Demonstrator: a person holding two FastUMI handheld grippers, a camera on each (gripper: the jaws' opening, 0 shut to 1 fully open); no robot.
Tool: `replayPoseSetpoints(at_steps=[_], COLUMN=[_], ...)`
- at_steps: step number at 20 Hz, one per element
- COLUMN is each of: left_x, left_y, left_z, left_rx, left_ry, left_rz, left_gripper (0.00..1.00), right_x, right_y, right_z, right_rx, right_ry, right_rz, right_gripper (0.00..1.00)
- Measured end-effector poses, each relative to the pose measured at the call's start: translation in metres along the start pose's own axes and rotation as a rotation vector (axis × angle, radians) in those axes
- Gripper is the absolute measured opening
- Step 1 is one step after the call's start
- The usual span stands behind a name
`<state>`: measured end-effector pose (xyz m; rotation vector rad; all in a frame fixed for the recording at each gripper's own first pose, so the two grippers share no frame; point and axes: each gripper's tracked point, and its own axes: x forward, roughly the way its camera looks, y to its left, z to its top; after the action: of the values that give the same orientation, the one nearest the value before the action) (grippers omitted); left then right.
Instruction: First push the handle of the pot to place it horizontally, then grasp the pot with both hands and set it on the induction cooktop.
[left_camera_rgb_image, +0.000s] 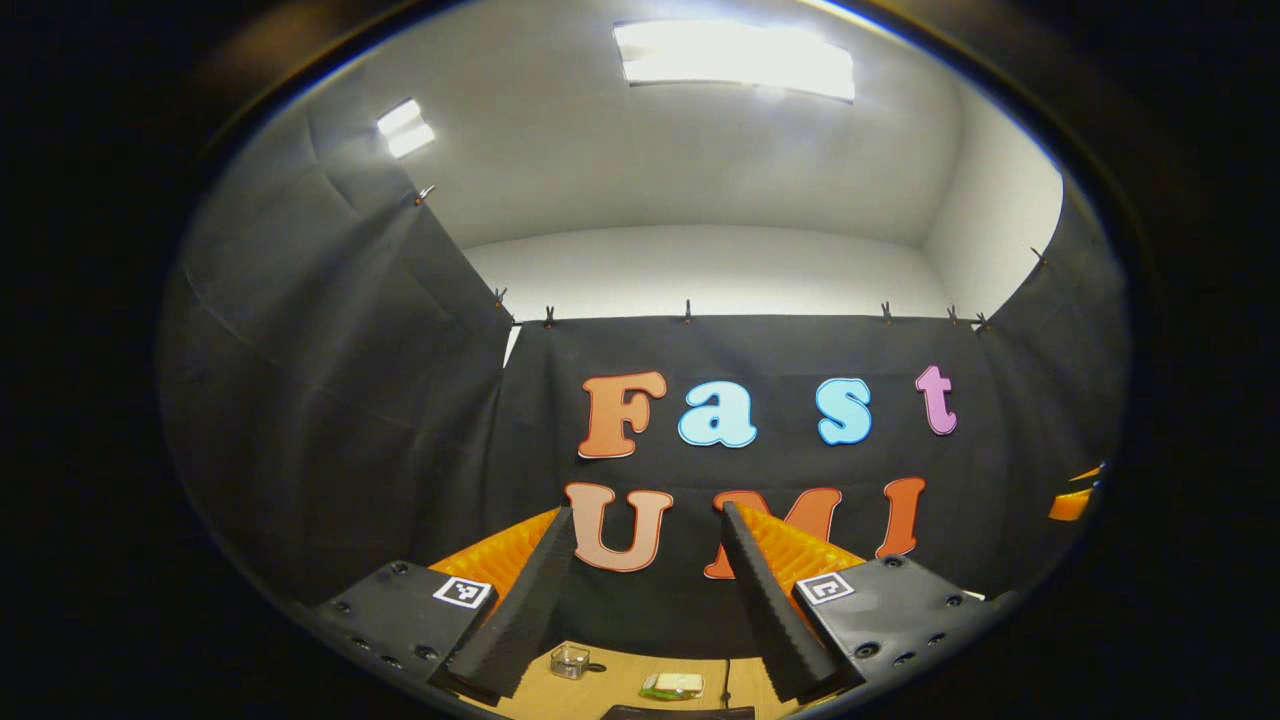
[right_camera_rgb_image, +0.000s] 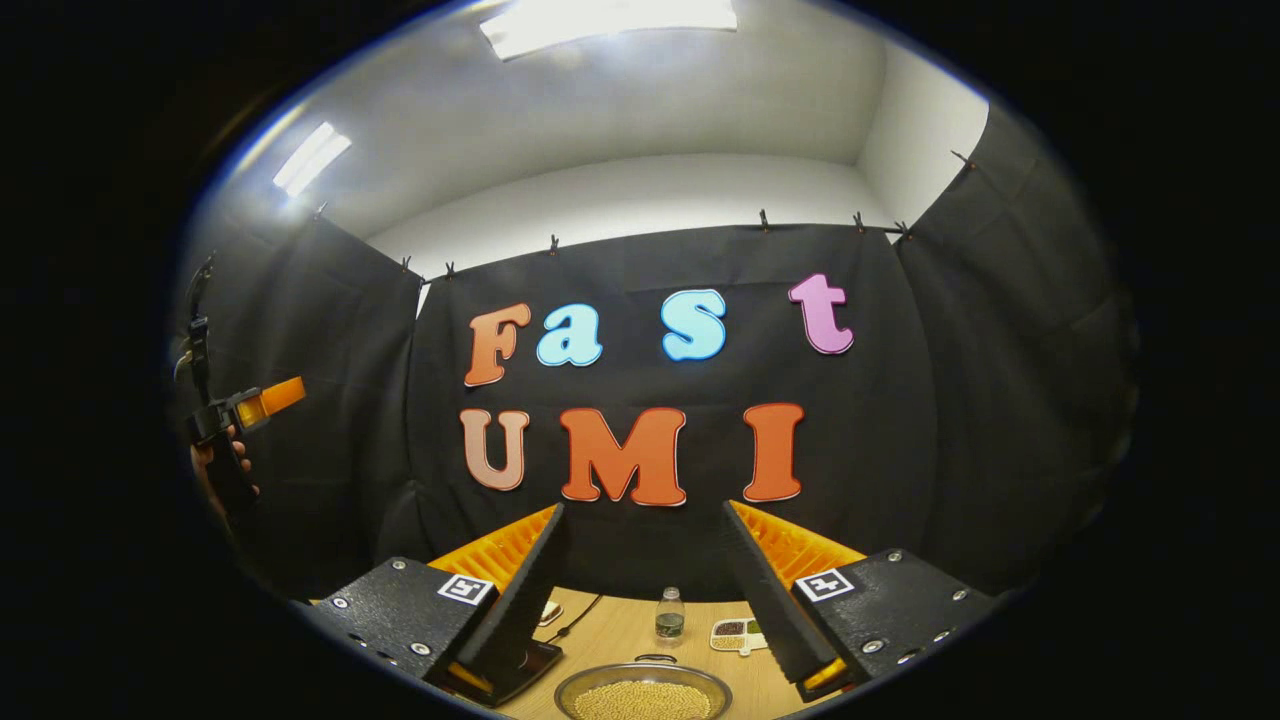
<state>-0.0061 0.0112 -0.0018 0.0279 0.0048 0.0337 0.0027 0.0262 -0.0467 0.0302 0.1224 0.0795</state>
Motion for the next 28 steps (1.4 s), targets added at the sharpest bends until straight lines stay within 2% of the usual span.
replayPoseSetpoints(at_steps=[5,6,7,9,10,11,12,16,17,19,20,21,23,28], left_x=[-0.001,0.001,0.001,0.003,0.002,0.001,0.001,0.002,0.003,0.003,0.002,0.002,0.003,0.005], left_y=[-0.001,-0.001,-0.002,-0.004,-0.003,-0.002,-0.003,-0.004,-0.003,-0.002,-0.002,-0.001,-0.001,0.006], left_z=[-0.008,-0.009,-0.011,-0.015,-0.016,-0.017,-0.017,-0.02,-0.019,-0.021,-0.026,-0.029,-0.03,-0.032], left_rx=[0.007,0.008,0.008,0.004,0.004,0.005,0.007,0.008,0.008,0.011,0.014,0.014,0.016,0.021], left_ry=[0.018,0.02,0.026,0.035,0.039,0.039,0.039,0.043,0.041,0.046,0.054,0.062,0.073,0.078], left_rz=[-0.002,0.001,-0.001,-0.004,-0.004,-0.003,-0.001,-0.005,-0.005,-0.004,-0.003,-0.002,0.001,0.013], left_gripper=[0.95,0.98,0.95,0.98,0.92,0.98,0.95,0.95,0.95,0.98,0.95,0.98,0.95,0.95], right_x=[0.0,0.002,0.003,0.002,0.0,-0.002,-0.003,-0.019,-0.024,-0.031,-0.032,-0.035,-0.041,-0.059], right_y=[0.014,0.015,0.015,0.023,0.03,0.037,0.043,0.069,0.076,0.085,0.088,0.092,0.1,0.107], right_z=[-0.045,-0.056,-0.068,-0.093,-0.106,-0.121,-0.137,-0.2,-0.218,-0.252,-0.265,-0.28,-0.304,-0.359], right_rx=[-0.022,-0.023,-0.017,0.009,0.027,0.038,0.044,0.062,0.073,0.094,0.102,0.115,0.148,0.172], right_ry=[0.123,0.152,0.186,0.263,0.302,0.345,0.393,0.575,0.63,0.733,0.776,0.815,0.891,1.041], right_rz=[0.032,0.032,0.032,0.053,0.072,0.094,0.111,0.189,0.212,0.232,0.234,0.237,0.251,0.258], right_gripper=[0.93,0.93,0.91,0.86,0.84,0.8,0.78,0.6,0.51,0.39,0.34,0.25,0.16,0.01])
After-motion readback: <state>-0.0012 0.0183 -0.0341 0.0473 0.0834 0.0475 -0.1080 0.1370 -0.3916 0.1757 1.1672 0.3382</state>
